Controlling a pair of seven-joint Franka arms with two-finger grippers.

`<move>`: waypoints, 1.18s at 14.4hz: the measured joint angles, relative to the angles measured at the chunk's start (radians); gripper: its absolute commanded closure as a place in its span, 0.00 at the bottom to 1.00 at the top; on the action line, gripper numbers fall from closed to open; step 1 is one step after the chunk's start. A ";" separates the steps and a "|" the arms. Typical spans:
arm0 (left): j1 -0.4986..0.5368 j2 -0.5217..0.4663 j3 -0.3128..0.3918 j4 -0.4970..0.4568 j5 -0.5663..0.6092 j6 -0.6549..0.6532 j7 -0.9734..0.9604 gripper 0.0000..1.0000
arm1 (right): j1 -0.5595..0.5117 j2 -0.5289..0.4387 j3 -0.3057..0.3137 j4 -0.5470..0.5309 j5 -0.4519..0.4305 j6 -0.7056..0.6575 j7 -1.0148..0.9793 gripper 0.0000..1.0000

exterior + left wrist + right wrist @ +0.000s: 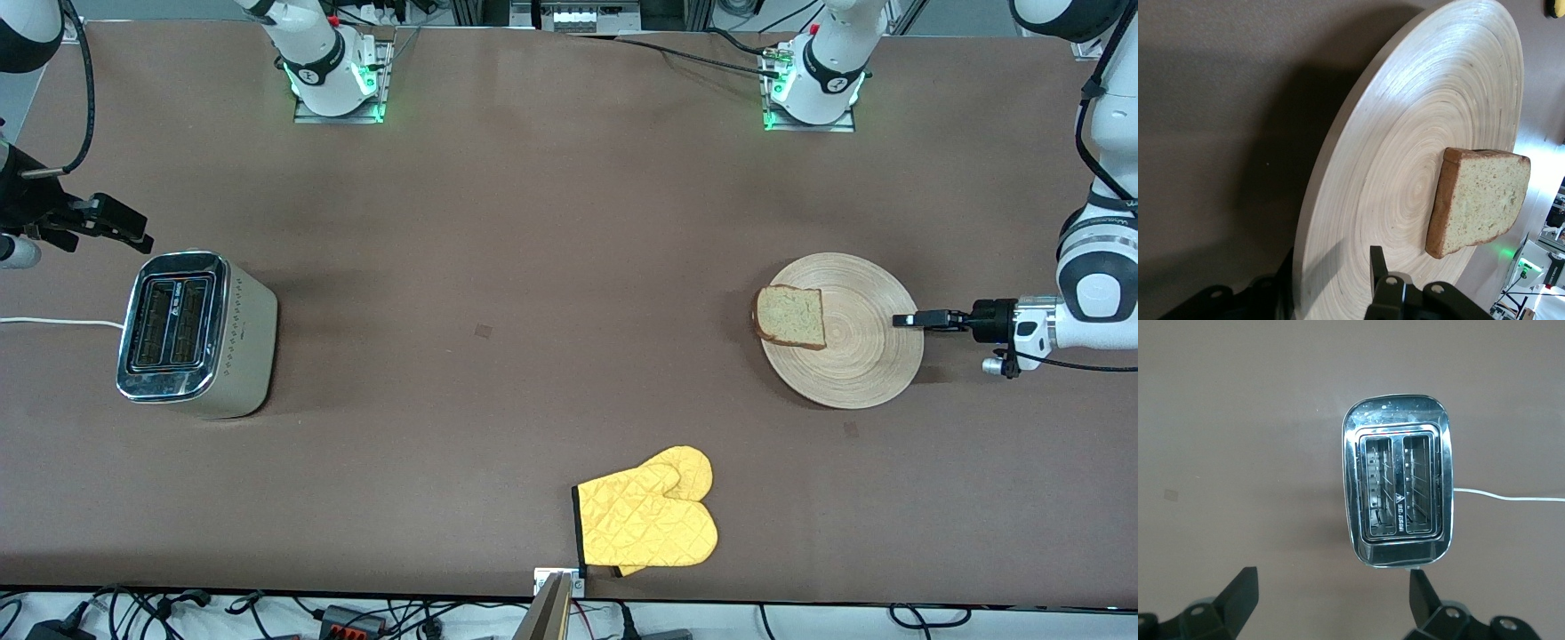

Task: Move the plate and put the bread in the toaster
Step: 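Grasp the plate rim with the left gripper, then slide the plate toward the toaster with the left gripper while the right gripper approaches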

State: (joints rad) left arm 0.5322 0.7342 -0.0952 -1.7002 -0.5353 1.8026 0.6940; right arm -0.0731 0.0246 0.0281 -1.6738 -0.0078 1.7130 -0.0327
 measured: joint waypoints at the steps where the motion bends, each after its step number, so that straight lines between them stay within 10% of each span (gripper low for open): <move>1: 0.001 0.001 0.001 0.000 0.000 0.000 0.012 0.74 | 0.000 0.000 0.000 0.000 0.000 0.000 0.000 0.00; 7: 0.004 0.003 -0.001 0.010 -0.040 -0.053 0.045 0.99 | -0.002 0.000 -0.002 0.000 0.000 -0.034 0.000 0.00; 17: -0.053 0.058 -0.100 0.011 -0.225 -0.129 0.039 1.00 | 0.001 -0.009 0.007 0.000 0.000 -0.036 0.000 0.00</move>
State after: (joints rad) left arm 0.4788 0.7923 -0.1949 -1.6888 -0.7599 1.6735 0.7331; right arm -0.0724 0.0159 0.0347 -1.6735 -0.0078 1.6770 -0.0326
